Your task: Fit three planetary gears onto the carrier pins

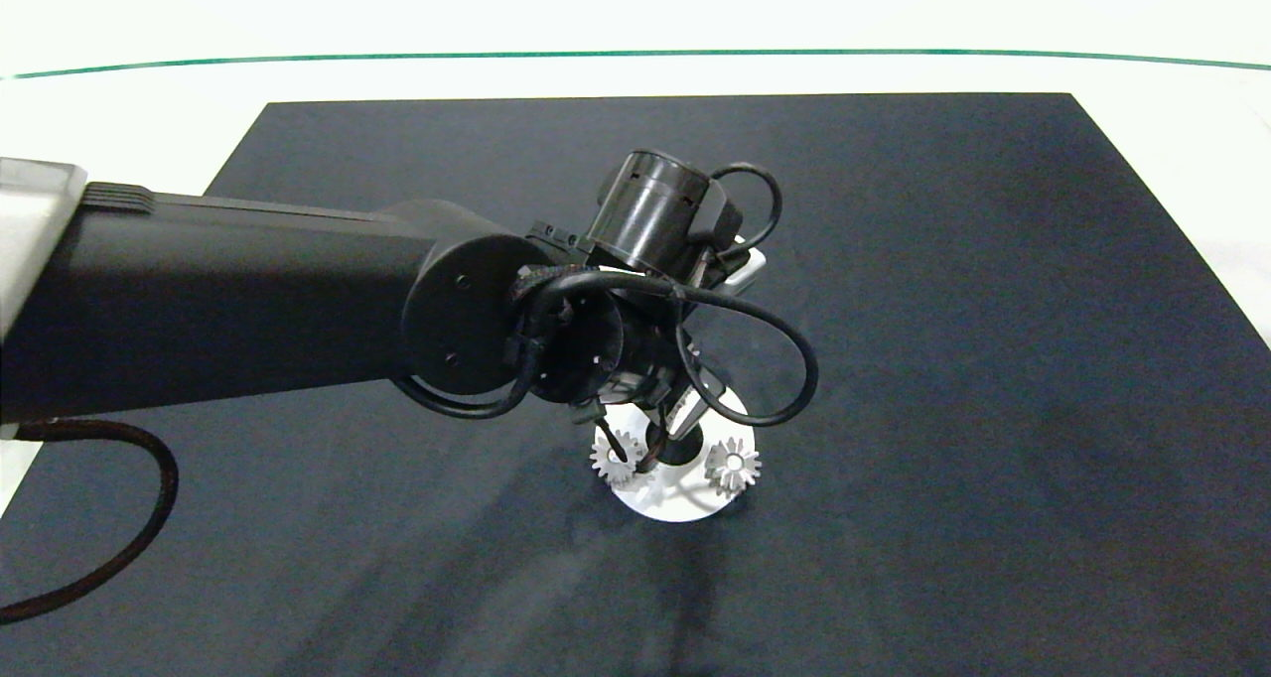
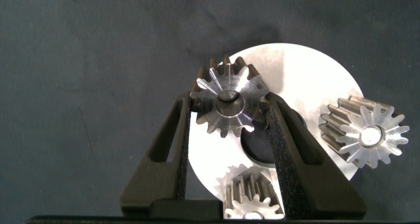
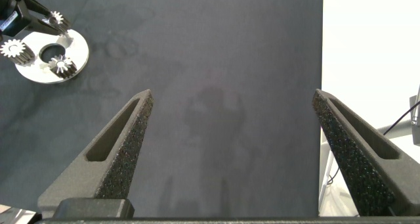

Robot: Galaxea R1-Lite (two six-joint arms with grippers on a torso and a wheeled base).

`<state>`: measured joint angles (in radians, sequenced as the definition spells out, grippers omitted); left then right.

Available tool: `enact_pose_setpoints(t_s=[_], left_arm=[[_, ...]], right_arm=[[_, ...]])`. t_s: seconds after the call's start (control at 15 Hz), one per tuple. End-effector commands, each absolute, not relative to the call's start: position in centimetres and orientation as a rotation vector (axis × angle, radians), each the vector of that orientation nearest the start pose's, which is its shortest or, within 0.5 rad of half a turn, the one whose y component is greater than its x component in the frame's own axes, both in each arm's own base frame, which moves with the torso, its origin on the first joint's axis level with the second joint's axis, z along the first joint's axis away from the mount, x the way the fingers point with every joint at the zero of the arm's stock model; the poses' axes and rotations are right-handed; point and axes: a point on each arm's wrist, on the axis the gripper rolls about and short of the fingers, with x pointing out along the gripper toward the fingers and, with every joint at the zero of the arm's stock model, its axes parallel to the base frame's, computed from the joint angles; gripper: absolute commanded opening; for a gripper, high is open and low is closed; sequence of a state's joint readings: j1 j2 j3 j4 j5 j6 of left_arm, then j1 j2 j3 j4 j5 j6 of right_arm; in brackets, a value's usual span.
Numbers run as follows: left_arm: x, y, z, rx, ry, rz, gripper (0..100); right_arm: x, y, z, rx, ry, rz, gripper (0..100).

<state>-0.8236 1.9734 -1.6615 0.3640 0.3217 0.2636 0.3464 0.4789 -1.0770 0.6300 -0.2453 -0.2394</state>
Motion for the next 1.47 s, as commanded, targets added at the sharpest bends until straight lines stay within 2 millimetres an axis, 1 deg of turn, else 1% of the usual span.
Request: enact_pose_setpoints(t_s=[0.07,0.33,0.47,0.53,0.6,0.67,0.8,0.87,1.0,1.07,1.2,1.27,1.33,1.4,1.47], left_arm=[[26.7,-27.8,22.9,0.630,0.520,-0.558,100],[26.6,-27.8,23.0,0.628,0.518,-0.560,100],[26.5,-27.6,23.4,0.621,0.510,-0.556,100],[26.2,-27.3,24.0,0.605,0.498,-0.551,100],[25.7,-26.2,25.5,0.579,0.468,-0.540,100],[24.7,-24.7,27.1,0.559,0.441,-0.529,100],[23.7,-20.2,29.5,0.516,0.417,-0.453,100],[22.7,-17.5,30.7,0.493,0.405,-0.405,100],[20.8,-12.2,32.0,0.423,0.390,-0.279,100],[19.3,-9.5,32.5,0.372,0.378,-0.203,100],[16.2,-5.2,32.7,0.297,0.355,-0.057,100],[15.1,-4.1,32.7,0.284,0.339,-0.014,100],[12.6,-2.1,32.9,0.250,0.281,0.078,100],[10.4,-1.1,33.0,0.232,0.229,0.130,100],[8.4,-0.5,32.7,0.226,0.198,0.168,100]], right_arm=[[-5.7,-2.6,29.5,-0.251,0.022,0.103,100],[-5.8,-2.7,29.5,-0.250,0.020,0.103,100],[-5.7,-2.7,29.6,-0.250,0.020,0.103,100],[-5.7,-2.6,29.5,-0.251,0.022,0.103,100],[-5.8,-2.7,29.5,-0.250,0.020,0.103,100],[-5.8,-2.7,29.5,-0.250,0.019,0.101,100],[-6.0,-2.8,29.5,-0.249,0.012,0.097,100],[-5.9,-2.7,29.5,-0.253,0.019,0.084,100],[-5.7,-2.8,29.4,-0.257,0.034,0.032,100],[-5.6,-2.9,29.4,-0.259,0.045,-0.035,100],[-5.5,-3.0,29.0,-0.268,0.070,-0.137,100],[-5.5,-3.1,28.7,-0.271,0.079,-0.170,100],[-5.3,-3.2,27.9,-0.287,0.109,-0.250,100],[-5.5,-3.4,27.1,-0.301,0.123,-0.299,100],[-5.9,-3.6,26.3,-0.305,0.128,-0.356,100]])
